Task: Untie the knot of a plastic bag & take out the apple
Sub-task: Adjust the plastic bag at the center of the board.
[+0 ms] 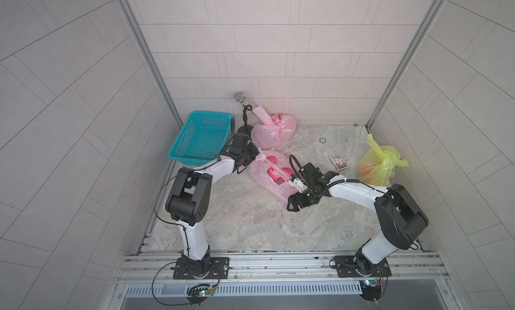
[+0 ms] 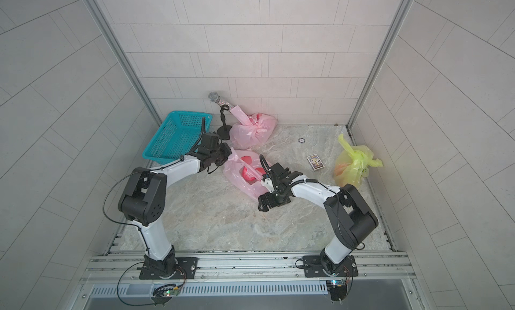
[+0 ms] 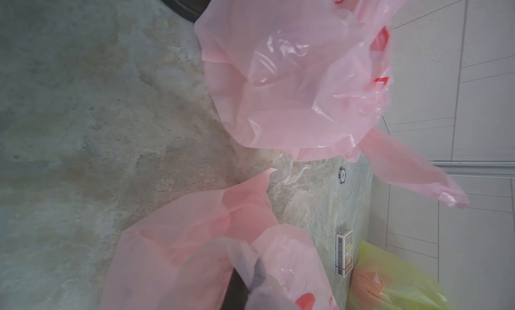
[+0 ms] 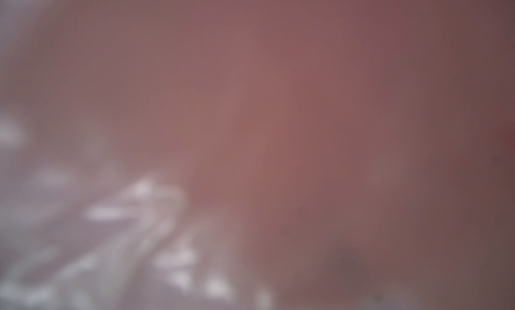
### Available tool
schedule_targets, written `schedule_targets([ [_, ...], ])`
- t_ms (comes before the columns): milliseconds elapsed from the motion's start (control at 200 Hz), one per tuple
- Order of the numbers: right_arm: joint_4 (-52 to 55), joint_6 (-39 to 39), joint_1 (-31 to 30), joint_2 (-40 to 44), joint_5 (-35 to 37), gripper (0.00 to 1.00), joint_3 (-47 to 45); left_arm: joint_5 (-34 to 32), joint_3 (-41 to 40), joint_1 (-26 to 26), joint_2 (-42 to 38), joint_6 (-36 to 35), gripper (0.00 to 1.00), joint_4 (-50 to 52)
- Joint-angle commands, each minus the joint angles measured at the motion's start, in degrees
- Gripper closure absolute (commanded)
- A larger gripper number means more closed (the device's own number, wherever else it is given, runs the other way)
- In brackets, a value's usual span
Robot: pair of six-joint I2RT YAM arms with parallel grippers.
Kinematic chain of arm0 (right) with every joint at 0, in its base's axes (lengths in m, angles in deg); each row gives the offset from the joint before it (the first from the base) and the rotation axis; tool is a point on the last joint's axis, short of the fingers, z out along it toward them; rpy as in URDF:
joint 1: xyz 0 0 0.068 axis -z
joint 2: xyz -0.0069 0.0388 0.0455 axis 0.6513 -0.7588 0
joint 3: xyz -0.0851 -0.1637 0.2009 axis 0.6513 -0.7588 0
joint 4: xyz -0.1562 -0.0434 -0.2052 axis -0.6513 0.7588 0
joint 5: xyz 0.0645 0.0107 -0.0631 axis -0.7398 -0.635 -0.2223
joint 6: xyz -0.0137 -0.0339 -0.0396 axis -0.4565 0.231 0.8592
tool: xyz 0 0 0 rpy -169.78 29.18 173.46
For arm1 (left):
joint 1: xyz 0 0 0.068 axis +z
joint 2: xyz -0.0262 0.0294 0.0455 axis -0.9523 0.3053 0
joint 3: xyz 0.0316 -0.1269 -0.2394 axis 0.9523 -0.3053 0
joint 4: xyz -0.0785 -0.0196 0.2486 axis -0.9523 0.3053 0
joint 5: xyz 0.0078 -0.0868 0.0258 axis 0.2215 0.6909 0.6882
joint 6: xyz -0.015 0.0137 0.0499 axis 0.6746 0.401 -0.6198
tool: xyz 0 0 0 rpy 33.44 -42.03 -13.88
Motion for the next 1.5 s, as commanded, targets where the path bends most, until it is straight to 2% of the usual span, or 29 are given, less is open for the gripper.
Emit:
schedule_targets([
  [0,-0.9,-2.7,1.3,2.6,0.0,0.07,-3.6,-4.1,-2.5,0.8,0.6,2.6,1.00,-2.4],
  [210,-3.6,-4.4,1.6,3.0,0.9,0.06,-8.3,-3.9,-4.0,0.8,2.6,2.3,1.00,-3.3],
  [445,-5.3,-5.1,2.6,3.1,2.4,0.04,-10.6,-4.5,-7.3,0.4,2.5,-2.4,0.98,-7.0],
  [545,-5.5,-5.2,2.6,3.5,2.6,0.02,-10.2,-2.5,-8.0,0.1,2.4,-4.5,0.86,-9.6],
  [695,-3.4,-4.3,2.5,4.6,2.7,0.00,-9.0,-0.7,-10.9,0.0,0.8,-5.1,0.61,-15.1],
  [786,-1.8,-3.7,2.4,6.0,2.8,0.00,-7.9,0.8,-12.5,0.0,-1.6,-5.7,0.55,-17.8],
  [946,1.4,-2.3,2.0,7.5,2.5,0.00,-4.8,3.1,-14.2,-0.1,-7.6,-7.7,0.45,-16.8],
  [1026,2.8,-1.9,1.7,7.8,2.5,0.00,-3.1,3.7,-16.0,-0.2,-11.7,-8.6,0.37,-16.3],
  [1106,3.6,-1.7,1.4,8.0,2.1,0.00,-1.9,4.6,-16.8,-0.1,-15.8,-10.1,0.36,-13.2],
  [1181,4.6,-1.7,1.2,8.2,1.8,0.00,-0.6,5.3,-17.6,-0.1,-19.3,-11.7,0.28,-10.4],
  [1296,5.0,-2.0,1.2,8.9,0.6,0.00,0.7,5.2,-18.8,0.5,-22.3,-12.2,0.28,-7.4],
  [1356,5.4,-1.8,1.1,9.4,0.4,0.00,1.2,5.9,-15.6,1.1,-21.7,-13.6,0.31,-0.6],
  [1421,7.0,-1.2,1.1,9.9,0.6,0.00,2.2,9.1,-9.6,2.0,-20.0,-19.1,0.37,9.5],
  [1496,8.8,-0.5,1.0,11.3,0.9,0.00,3.4,6.0,-4.2,1.7,-20.6,-25.6,0.38,19.1],
])
